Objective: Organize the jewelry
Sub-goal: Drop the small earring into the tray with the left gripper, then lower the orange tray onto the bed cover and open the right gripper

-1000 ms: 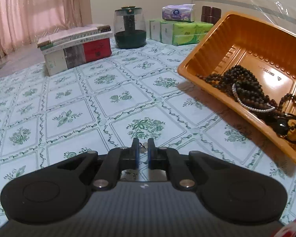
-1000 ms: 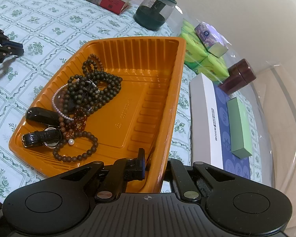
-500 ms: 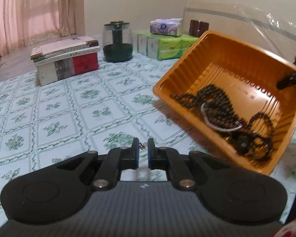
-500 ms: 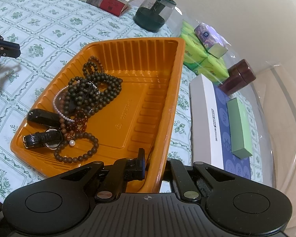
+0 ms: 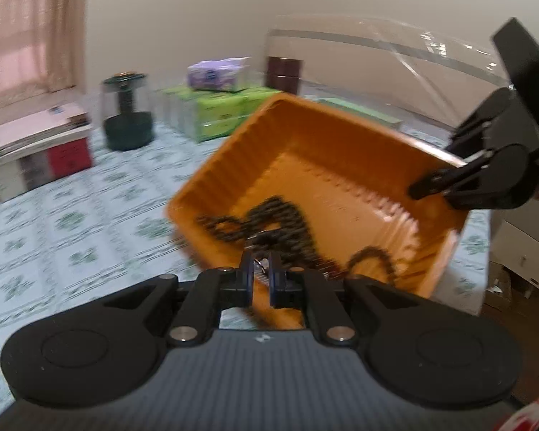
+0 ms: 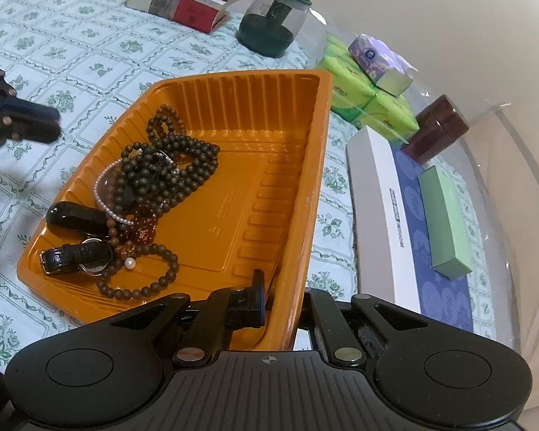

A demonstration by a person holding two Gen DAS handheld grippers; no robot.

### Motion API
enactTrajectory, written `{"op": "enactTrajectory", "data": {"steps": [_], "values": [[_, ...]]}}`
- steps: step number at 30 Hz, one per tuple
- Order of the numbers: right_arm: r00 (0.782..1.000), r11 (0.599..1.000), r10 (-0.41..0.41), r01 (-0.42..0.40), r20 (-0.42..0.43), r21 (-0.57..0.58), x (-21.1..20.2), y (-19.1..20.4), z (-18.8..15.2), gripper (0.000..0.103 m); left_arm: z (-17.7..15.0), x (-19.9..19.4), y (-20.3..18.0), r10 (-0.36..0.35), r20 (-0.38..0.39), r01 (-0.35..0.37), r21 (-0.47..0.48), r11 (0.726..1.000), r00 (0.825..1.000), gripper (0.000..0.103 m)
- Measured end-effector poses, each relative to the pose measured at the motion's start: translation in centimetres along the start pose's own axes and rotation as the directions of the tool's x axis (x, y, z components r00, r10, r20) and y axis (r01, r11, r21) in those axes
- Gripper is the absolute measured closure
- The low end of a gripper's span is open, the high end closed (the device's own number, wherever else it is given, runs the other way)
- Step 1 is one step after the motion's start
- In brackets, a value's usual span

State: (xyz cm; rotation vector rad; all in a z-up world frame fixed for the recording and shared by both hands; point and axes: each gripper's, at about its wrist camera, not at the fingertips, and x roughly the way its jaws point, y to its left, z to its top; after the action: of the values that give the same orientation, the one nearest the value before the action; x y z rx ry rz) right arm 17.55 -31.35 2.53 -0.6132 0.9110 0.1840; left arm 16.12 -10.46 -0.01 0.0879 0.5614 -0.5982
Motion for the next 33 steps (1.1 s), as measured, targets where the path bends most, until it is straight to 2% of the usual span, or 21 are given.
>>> {"op": "enactTrajectory", "data": {"steps": [7, 16, 17, 19, 23, 28, 30, 33], "values": [[0.996, 0.989, 0.080, -0.084, 0.039, 0.124, 0.7, -2.2, -1.3, 0.098, 1.4, 2.1, -3.5, -0.084, -0.034, 0.086, 0.056, 0.995, 0.996, 0.096], [0.980, 0.937, 0.182, -0.196, 0.076, 0.289, 2.6, -4.9, -3.7, 0.099, 2.7, 4.5, -5.5, -0.103, -0.084, 0.111, 0.104, 0.988, 0.991, 0.096], [0.979, 0.932, 0.188, -0.203, 0.078, 0.299, 2.8, -5.0, -4.0, 0.099, 2.7, 4.8, -5.6, -0.099, -0.089, 0.108, 0.107, 0.988, 0.991, 0.095], [0.976, 0.922, 0.201, -0.217, 0.083, 0.319, 3.1, -5.3, -4.4, 0.098, 2.7, 4.9, -5.7, -0.094, -0.099, 0.105, 0.104, 0.989, 0.991, 0.085], [0.968, 0.900, 0.230, -0.251, 0.101, 0.357, 3.5, -5.9, -5.2, 0.098, 2.6, 4.1, -5.1, -0.073, -0.093, 0.081, 0.088, 0.993, 0.993, 0.082], [0.955, 0.855, 0.266, -0.298, 0.133, 0.424, 4.5, -6.8, -6.2, 0.098, 2.0, 0.7, -3.3, 0.023, -0.039, -0.023, -0.001, 1.000, 0.999, 0.076], [0.947, 0.828, 0.284, -0.322, 0.152, 0.458, 5.0, -7.2, -6.8, 0.098, 1.4, -0.8, -2.3, 0.053, -0.034, -0.055, -0.047, 0.997, 0.998, 0.076], [0.925, 0.767, 0.317, -0.379, 0.208, 0.517, 5.4, -8.3, -7.6, 0.098, 0.4, -3.0, -1.2, 0.112, -0.038, -0.115, -0.091, 0.989, 0.993, 0.073]]}}
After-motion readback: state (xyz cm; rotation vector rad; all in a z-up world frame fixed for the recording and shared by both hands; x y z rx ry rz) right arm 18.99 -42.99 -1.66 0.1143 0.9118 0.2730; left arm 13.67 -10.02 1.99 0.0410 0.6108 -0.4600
